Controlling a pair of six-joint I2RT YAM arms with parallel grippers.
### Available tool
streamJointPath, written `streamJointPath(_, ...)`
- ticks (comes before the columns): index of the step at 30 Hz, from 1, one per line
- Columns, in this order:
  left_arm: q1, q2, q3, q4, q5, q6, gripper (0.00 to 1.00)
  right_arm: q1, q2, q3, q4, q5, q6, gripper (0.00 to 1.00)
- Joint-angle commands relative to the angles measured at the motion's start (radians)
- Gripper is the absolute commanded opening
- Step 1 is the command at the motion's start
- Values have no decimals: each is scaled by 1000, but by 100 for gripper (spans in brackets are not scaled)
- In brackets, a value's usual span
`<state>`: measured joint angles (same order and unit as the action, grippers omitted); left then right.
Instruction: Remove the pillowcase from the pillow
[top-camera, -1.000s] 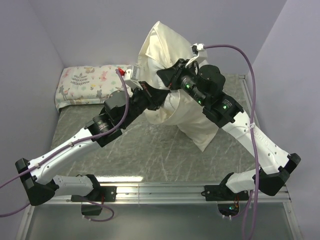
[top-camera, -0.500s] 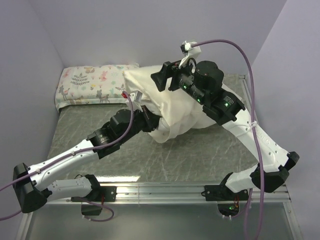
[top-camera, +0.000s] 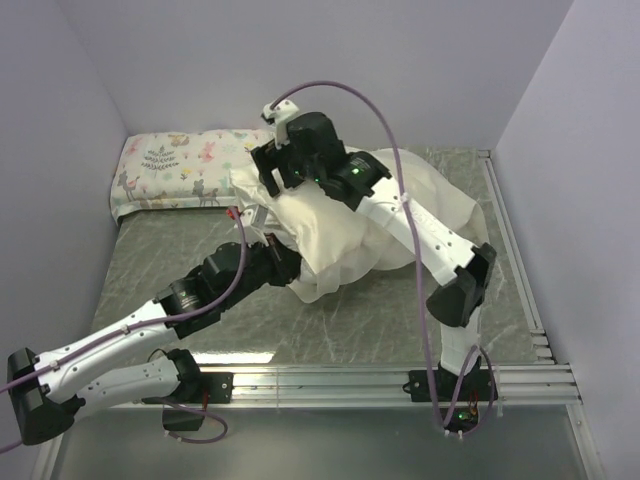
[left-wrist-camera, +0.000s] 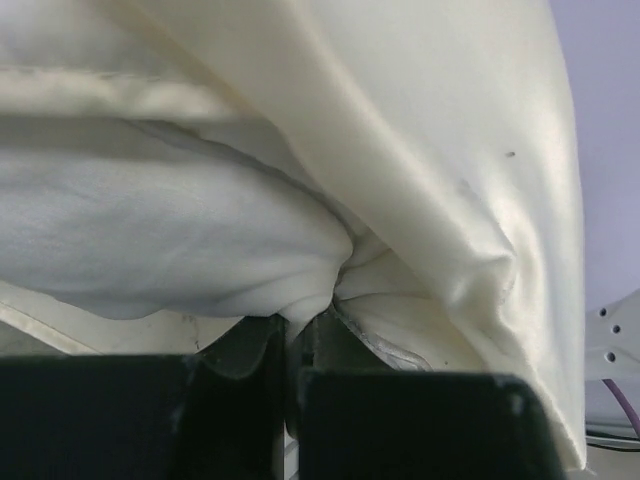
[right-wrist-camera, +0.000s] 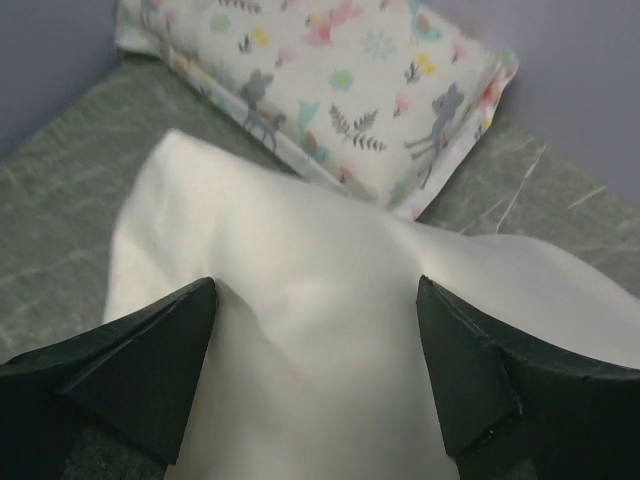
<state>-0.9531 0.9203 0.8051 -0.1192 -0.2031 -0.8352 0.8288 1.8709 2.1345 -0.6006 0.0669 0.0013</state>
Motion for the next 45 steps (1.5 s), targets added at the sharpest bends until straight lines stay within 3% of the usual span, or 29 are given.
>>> streamJointPath(1, -13, -78, -32, 23, -9, -27, 0, 4, 58, 71, -103, -50, -44, 88)
streamJointPath(3, -15, -106, -43, 9, -15, -31, 0, 3, 89, 85, -117, 11, -35, 81)
streamJointPath(8, -19, -179, -90, -23, -13, -62, 0, -26, 145, 117, -127, 114, 40, 38)
streamJointPath(13, -47, -222, -170, -27, -4, -113, 0, -112, 122, 76, -65, 152, 181, 18)
streamJointPath(27, -153, -317, -250, -82, -114, -186, 0, -312, 119, -175, 74, 214, 371, 14)
streamJointPath(32, -161, -333, -239, -128, -173, -186, 0, -350, 137, -206, 44, 209, 393, 14)
streamJointPath(34, -161, -339, -230, -122, -203, -177, 0, -329, 78, -283, 76, 189, 370, 19)
streamJointPath(38, -161, -270, -176, -91, -225, -137, 0, -272, -71, -409, 122, 174, 338, 46)
streamJointPath(39, -161, -255, -166, -83, -229, -130, 0, -261, -137, -438, 121, 174, 336, 57)
streamJointPath(42, -161, -209, -141, -56, -248, -125, 0, -206, -290, -501, 131, 198, 332, 74)
streamJointPath(45, -161, -189, -124, -46, -294, -143, 0, -136, -393, -554, 124, 253, 356, 82)
